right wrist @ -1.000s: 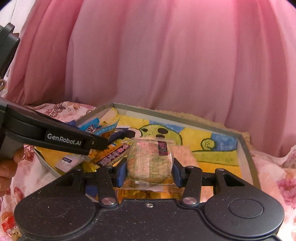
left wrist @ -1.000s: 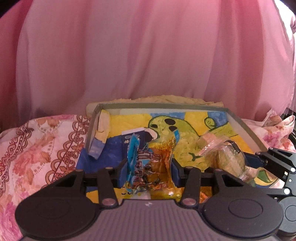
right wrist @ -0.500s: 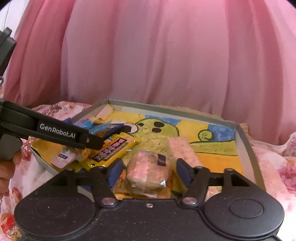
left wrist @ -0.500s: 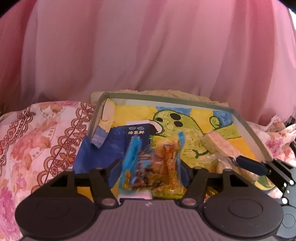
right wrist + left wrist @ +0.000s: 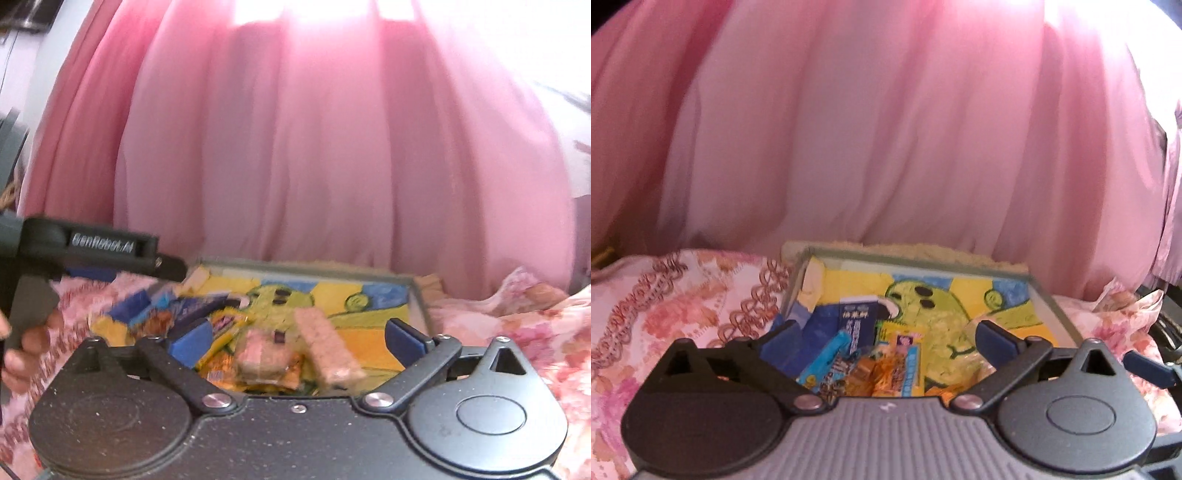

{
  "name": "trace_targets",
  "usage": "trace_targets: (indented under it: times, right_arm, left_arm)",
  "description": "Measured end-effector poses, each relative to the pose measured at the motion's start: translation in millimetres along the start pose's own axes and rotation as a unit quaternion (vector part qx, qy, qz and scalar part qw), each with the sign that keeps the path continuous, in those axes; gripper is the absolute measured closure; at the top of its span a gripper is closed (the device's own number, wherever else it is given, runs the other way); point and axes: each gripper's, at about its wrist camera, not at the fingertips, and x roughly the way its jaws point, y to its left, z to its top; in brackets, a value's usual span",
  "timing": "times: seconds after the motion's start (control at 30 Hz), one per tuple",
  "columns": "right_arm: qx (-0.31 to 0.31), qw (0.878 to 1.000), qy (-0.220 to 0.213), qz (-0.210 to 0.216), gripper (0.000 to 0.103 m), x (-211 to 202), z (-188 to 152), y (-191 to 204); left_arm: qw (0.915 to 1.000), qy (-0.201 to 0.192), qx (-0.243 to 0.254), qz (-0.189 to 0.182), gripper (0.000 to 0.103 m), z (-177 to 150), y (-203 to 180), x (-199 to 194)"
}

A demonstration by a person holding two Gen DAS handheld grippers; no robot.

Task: Organize snacks
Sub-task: 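Open both grippers to drop the snack bag and cracker into the tray, then withdraw both grippers from the tray back toward the remaining snacks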

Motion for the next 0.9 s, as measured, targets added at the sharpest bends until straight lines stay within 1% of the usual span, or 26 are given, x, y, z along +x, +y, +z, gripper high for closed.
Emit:
trace_targets:
  times: [0.17,0.33,0.57,0.77,0.9]
  right_arm:
    - [0.026,0.999,-0.033,-0.016,0.001,-33.2,16.1,-7.1]
    - [0.044,0.997,-0.055,-0.025,0.001,-67.5,27.7,-9.6]
    - [0.060,0.995,-0.074,-0.025,0.001,-118.7,31.7,-5.9]
    - [0.062,0.994,-0.080,-0.030,0.001,-155.9,24.9,2.0]
    - [0.052,0.995,-0.084,-0.033,0.001,-177.9,22.3,7.5]
  left_arm:
    - [0.9991,-0.042,0.006,0.004,0.000,1.4,-9.7,-32.5]
    - [0.9973,-0.072,0.017,0.005,0.000,0.8,-16.3,-65.9]
    - [0.9963,-0.085,0.008,0.007,0.000,-4.6,-17.6,-110.5]
    - [0.9950,-0.097,0.016,0.018,0.000,-22.5,-15.8,-150.7]
    - [0.9938,-0.108,0.015,0.025,0.000,-34.2,-14.0,-177.1]
